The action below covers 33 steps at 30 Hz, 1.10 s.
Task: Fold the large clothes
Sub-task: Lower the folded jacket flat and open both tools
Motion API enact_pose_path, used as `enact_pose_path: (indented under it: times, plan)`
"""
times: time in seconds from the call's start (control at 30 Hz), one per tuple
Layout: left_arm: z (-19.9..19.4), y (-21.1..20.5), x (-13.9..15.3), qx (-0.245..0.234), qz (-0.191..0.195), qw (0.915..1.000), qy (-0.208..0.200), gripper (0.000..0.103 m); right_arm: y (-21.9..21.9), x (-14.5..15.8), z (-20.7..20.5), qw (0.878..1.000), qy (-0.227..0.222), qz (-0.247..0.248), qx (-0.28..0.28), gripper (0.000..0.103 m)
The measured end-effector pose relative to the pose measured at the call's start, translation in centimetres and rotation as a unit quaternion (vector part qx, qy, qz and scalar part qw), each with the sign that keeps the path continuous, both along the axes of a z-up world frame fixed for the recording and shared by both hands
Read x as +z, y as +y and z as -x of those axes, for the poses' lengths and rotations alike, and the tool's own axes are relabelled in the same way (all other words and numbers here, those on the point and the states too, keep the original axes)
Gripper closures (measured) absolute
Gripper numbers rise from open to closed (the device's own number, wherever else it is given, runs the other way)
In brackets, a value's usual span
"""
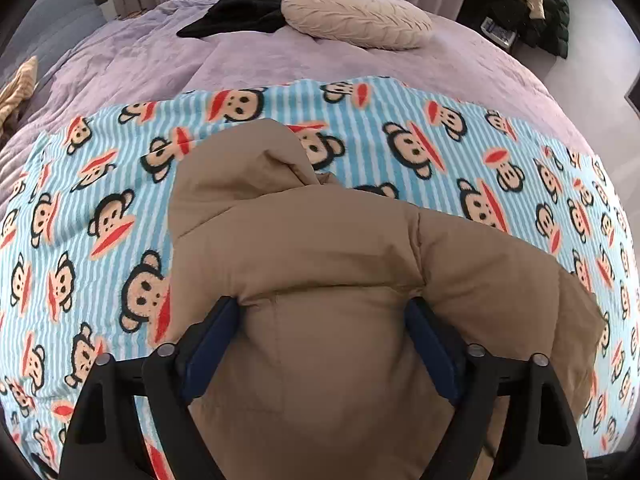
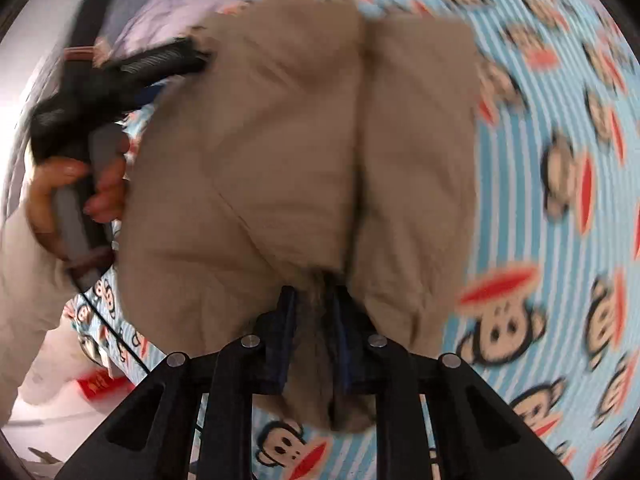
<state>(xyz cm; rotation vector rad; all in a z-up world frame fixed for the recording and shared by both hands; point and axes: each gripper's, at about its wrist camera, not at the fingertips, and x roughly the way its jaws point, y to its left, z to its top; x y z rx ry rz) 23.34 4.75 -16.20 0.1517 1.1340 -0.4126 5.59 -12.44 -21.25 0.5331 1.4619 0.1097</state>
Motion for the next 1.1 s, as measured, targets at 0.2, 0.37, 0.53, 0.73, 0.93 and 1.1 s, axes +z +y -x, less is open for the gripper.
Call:
enact_pose_path:
  times: [0.2,0.37,0.53,0.73,0.93,1.1]
  plan:
    - [1.9,2.1,2.7,-0.003,-0.004,1.0000,0.005,0.017,0.2,-1.4,-0.1,1.000,0.011,0.000,-0.020,0.084]
    - [6.1,6.2,4.9,0.003,-0.003,1.0000,0.005,0.017,0.8,-1.3,0.3,0.999,0.011,-0.002,-0.036,0.084]
    - [11.2,9.5,4.0,0.008,-0.022,0.9991,0.035,0.017,0.7,0.5,2.3,0.999,0.005,0.021,-0.043,0.081]
    - [14.3,11.3,2.1,0.029,-0.018,0.9961,0.081,0.017,0.9,4.2,4.1,0.998,-0.002,0.047,-0.050,0.072]
    - [14.8,11.4,2.1,0.019,-0.029,0.9957,0.086,0.017,0.7,4.7,5.3,0.996,0.020,0.060,-0.064,0.071]
    - [14.5,11.6,1.6,0.006,-0.039,0.9953,0.088,0.013,0.9,4.8,5.3,0.994,0.027,0.061,-0.087,0.071]
